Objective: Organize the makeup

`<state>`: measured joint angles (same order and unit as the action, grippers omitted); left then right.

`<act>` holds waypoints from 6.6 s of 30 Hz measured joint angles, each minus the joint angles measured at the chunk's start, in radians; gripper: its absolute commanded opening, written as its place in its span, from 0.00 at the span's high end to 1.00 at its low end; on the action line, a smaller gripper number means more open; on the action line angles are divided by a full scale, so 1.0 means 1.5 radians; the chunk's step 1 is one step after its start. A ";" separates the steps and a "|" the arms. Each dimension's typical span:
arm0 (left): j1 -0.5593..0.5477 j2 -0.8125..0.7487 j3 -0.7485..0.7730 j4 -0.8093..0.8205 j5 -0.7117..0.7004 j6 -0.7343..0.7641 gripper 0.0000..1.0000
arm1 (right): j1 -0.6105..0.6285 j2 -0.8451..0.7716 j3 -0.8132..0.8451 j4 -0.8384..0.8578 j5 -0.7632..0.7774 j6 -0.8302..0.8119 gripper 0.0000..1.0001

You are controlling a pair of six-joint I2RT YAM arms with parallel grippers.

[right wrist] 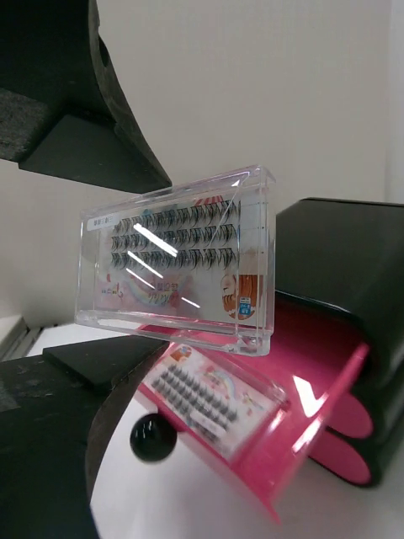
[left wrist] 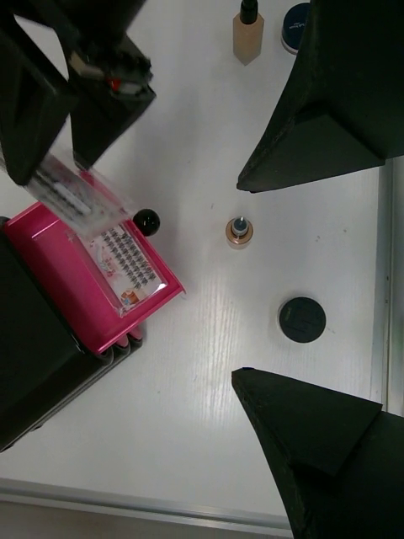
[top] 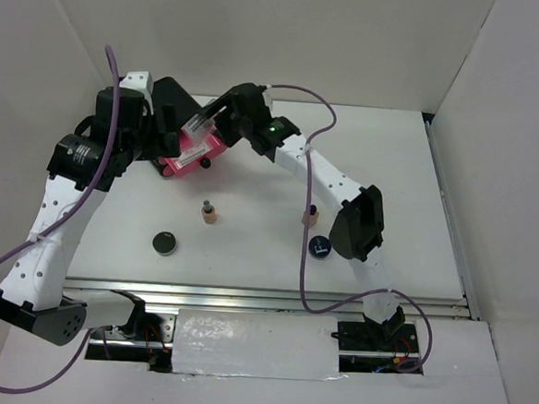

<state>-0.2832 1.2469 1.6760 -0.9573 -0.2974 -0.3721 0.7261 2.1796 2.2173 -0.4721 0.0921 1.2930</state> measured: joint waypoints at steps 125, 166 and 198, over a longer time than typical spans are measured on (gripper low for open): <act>-0.062 0.656 0.232 0.161 -0.411 0.213 0.98 | -0.263 -0.748 -0.743 0.039 0.076 -0.387 0.02; -0.106 0.610 -0.016 0.265 -0.505 0.271 0.33 | -0.233 -0.828 -0.798 0.044 0.089 -0.385 0.00; -0.082 0.673 0.058 0.341 -0.561 0.319 0.48 | -0.171 -0.806 -0.789 0.041 0.120 -0.397 0.00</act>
<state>-0.4061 2.2562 1.7630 -0.4465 -1.1393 0.1059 0.4690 0.9703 1.0340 -0.4107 0.2714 0.6979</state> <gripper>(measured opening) 0.528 0.998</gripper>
